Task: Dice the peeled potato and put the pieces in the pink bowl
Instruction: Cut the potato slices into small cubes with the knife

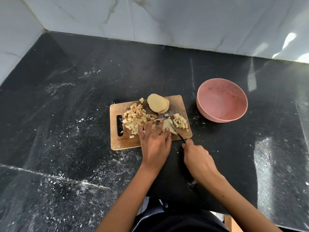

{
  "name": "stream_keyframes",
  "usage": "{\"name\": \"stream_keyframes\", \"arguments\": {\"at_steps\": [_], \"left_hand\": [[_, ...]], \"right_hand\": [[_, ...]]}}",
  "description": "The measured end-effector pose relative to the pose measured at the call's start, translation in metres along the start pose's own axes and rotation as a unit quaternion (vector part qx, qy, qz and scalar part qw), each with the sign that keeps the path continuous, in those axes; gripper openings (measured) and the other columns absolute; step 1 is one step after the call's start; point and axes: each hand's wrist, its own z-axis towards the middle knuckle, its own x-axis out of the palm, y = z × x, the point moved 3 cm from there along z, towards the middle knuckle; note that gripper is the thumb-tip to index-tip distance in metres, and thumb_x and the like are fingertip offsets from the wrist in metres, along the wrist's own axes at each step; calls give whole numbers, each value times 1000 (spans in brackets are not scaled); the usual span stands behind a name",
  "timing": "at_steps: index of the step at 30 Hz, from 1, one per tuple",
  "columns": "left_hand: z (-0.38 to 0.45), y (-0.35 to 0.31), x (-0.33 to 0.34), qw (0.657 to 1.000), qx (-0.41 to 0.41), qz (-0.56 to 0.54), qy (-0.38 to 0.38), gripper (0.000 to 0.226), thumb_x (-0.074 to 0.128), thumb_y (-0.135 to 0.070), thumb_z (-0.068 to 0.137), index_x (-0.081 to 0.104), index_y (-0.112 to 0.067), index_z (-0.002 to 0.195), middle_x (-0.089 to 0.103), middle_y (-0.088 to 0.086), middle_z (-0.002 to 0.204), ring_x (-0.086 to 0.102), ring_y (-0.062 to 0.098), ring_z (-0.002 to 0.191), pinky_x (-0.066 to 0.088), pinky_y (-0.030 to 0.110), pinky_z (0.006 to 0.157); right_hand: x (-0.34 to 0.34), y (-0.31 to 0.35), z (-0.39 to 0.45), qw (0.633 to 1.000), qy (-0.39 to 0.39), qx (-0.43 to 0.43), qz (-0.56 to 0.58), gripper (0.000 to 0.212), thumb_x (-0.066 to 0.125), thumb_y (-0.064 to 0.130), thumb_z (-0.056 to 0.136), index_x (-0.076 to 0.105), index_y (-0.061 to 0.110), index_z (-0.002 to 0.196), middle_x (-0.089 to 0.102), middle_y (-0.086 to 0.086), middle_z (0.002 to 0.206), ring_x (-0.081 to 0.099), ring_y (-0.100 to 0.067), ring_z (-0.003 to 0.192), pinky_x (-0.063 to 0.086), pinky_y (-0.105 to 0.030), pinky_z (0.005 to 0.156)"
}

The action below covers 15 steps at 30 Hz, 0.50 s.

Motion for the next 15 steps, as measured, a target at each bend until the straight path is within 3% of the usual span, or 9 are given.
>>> {"name": "stream_keyframes", "arguments": {"at_steps": [4, 7, 12, 15], "left_hand": [[0, 2, -1, 1000, -3, -6, -9, 3, 77, -19, 78, 76, -16, 78, 73, 6, 107, 60, 35, 107, 29, 45, 94], [-1, 1, -3, 1000, -8, -11, -6, 9, 69, -22, 80, 72, -15, 76, 73, 5, 106, 61, 34, 108, 28, 44, 94], [2, 2, -6, 1000, -16, -20, -11, 9, 80, -16, 74, 71, -14, 73, 73, 5, 107, 60, 35, 105, 24, 42, 95], [2, 1, -7, 1000, -14, -18, -1, 9, 81, -15, 72, 71, -14, 74, 72, 4, 108, 60, 35, 105, 23, 42, 95]], "right_hand": [[1, 6, 10, 1000, 3, -3, -7, 29, 26, 28, 105, 41, 8, 119, 61, -17, 106, 60, -35, 98, 40, -36, 68], [4, -1, 2, 1000, 5, -1, -12, 25, 23, 30, 105, 38, 11, 110, 62, -15, 103, 61, -34, 94, 40, -36, 67], [3, -9, -7, 1000, -1, -2, -6, 21, 24, 32, 105, 33, 14, 98, 63, -14, 96, 62, -34, 88, 40, -36, 64], [0, -2, 9, 1000, -18, -7, 3, 26, 26, 28, 104, 41, 9, 114, 62, -18, 102, 61, -37, 93, 40, -36, 66]]}}
